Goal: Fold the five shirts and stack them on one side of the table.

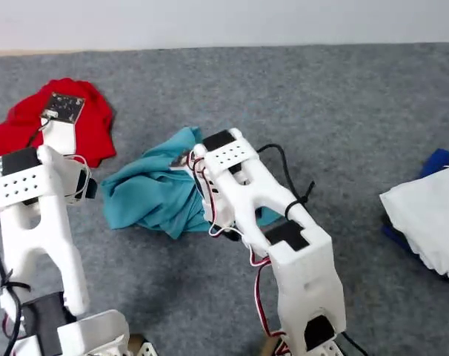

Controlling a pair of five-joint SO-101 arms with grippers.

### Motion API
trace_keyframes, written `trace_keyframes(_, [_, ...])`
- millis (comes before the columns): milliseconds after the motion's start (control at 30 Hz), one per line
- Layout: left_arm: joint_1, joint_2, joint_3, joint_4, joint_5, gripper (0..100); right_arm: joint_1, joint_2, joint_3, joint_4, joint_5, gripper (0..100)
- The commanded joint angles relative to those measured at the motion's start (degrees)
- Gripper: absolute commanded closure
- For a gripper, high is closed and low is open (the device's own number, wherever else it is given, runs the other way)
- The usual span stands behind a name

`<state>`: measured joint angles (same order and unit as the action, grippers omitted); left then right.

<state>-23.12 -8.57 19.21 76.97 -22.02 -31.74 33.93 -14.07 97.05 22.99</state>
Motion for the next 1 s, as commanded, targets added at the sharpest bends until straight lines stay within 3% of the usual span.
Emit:
trace_keyframes(0, [-0.4,-1.8,-0.3,-1.1,0.4,84,1.0,0.0,-4.8,1.1,-0.4,88.0])
trace_keyframes(100, [-0.1,-2.1,-0.3,-0.8,0.5,84,3.3,0.0,-8.3,4.2,-0.5,99.5])
trace_keyframes(333, [-0.1,-2.4,-1.0,1.8,2.4,84,10.3,-5.1,-12.3,5.8,-0.4,98.8])
trace_keyframes(667, [1.4,-2.4,-5.5,6.4,2.5,84,12.4,-27.3,-12.0,5.8,-0.3,98.8])
trace_keyframes(800, [10.1,-2.4,-5.6,10.2,2.1,84,12.2,-27.7,-9.7,5.8,-0.3,98.8])
trace_keyframes(967, [29.3,-2.3,-5.2,13.1,0.4,84,12.4,-25.0,-7.9,5.7,-0.3,98.8])
